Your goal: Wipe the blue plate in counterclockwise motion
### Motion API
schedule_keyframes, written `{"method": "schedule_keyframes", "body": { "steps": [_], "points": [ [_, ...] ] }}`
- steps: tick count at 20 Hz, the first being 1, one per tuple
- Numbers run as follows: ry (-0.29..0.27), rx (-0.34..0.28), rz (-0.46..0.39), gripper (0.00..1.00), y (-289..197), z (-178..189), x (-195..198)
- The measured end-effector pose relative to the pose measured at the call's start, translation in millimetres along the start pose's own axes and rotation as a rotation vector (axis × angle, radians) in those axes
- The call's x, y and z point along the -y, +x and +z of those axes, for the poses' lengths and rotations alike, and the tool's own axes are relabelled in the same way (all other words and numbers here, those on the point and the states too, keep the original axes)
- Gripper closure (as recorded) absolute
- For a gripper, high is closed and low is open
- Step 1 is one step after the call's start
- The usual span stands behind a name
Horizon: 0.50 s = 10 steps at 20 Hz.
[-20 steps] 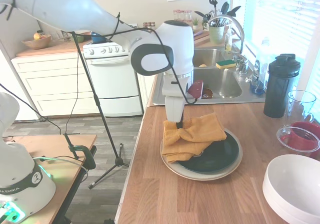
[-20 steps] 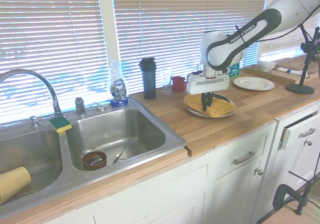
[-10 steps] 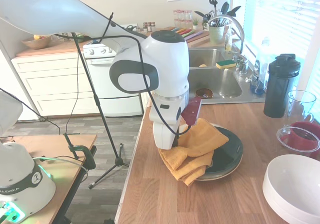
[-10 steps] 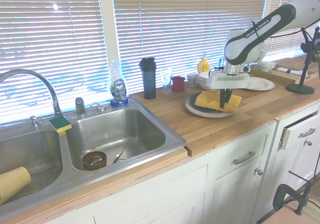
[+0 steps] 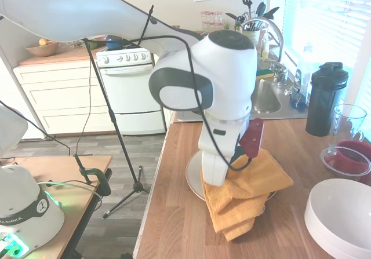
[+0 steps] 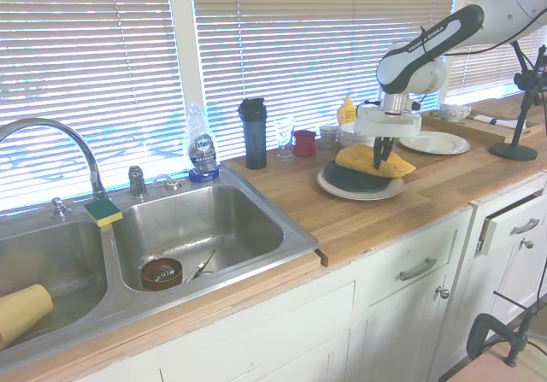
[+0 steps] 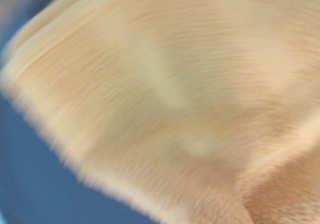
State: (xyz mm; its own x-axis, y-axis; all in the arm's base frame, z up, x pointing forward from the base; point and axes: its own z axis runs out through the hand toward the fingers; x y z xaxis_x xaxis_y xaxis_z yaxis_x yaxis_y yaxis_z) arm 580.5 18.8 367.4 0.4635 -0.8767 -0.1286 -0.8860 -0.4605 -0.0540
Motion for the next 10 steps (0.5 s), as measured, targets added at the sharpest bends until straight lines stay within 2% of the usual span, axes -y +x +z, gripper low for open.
{"method": "schedule_keyframes", "body": {
  "steps": [5, 10],
  "points": [
    [-0.019, -0.044, -0.043, 1.00, -55, -15, 45],
    [-0.048, -0.091, -0.086, 1.00, -111, -4, 76]
  ]
}}
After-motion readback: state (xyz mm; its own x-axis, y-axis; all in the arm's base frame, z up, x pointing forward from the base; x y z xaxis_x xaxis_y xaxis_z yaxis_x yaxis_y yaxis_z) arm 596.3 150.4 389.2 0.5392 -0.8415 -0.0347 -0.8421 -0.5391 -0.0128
